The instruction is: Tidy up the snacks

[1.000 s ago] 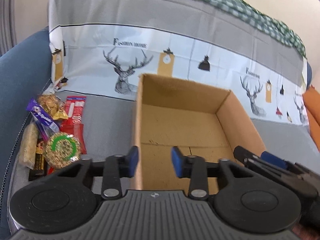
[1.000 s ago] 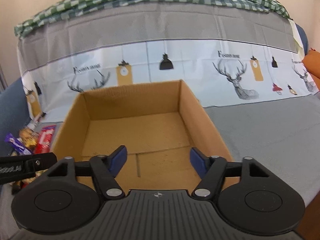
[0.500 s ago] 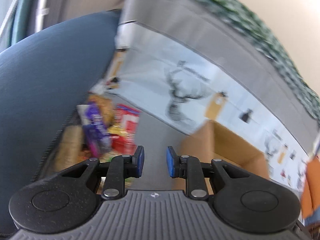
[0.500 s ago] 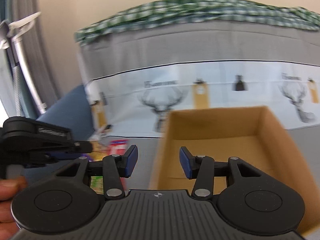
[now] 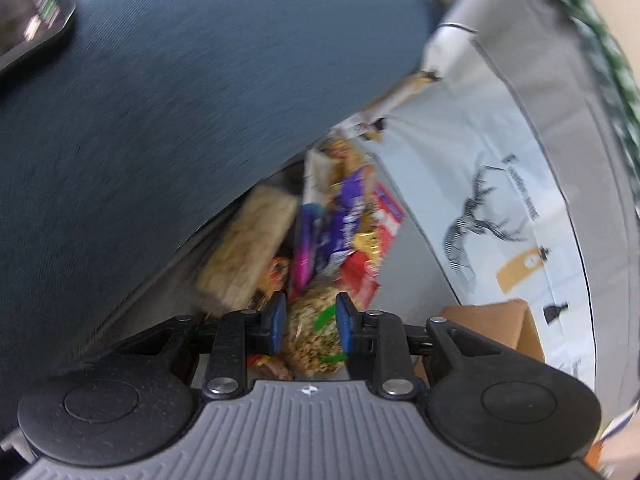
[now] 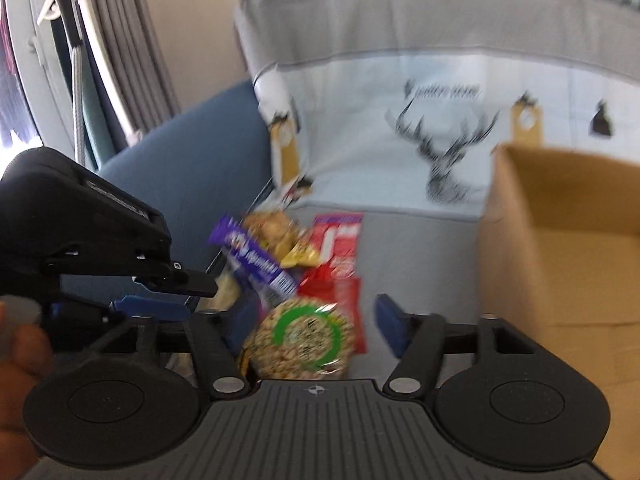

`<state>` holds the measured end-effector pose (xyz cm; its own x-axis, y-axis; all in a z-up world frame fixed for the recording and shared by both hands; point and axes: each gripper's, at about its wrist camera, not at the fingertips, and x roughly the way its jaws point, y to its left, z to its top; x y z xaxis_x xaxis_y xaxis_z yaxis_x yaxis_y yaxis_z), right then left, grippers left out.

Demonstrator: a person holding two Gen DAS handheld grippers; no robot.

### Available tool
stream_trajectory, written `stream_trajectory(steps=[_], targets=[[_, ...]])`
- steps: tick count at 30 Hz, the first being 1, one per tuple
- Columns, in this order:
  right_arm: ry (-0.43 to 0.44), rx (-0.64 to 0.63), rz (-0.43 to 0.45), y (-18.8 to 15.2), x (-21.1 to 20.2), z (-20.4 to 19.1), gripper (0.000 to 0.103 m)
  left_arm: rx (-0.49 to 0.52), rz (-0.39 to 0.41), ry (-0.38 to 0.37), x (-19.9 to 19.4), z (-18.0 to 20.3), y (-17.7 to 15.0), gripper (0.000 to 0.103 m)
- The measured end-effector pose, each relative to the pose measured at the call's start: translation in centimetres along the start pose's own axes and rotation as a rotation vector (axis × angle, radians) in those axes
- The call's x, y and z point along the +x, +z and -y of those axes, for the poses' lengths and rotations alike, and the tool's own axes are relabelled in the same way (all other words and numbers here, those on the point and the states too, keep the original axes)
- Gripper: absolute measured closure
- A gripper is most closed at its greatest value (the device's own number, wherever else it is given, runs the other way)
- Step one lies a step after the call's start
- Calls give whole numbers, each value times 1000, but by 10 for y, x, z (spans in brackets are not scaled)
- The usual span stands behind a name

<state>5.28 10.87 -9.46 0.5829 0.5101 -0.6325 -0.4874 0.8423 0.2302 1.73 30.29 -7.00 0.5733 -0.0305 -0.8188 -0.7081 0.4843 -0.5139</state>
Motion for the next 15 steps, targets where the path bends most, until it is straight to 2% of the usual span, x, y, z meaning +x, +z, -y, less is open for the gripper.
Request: stream_trajectory(steps=[2,4,8,13,15], targets=[[3,19,-23,-2,12,0,19,-36,0,29,3,-5,0,62],[-8,24,-56,-3,28,1,13,-62,11,56,3,-9,1,50],[0,9,-133,-11,60,2,8,-98,13,74,4,-15,5,38],[27,4,-181,-21,76,4,6,-125,-2,74,7,-20,8,37],[46,3,-188,-21,76,3,10,-133,-8,75,8,-20,9,37]])
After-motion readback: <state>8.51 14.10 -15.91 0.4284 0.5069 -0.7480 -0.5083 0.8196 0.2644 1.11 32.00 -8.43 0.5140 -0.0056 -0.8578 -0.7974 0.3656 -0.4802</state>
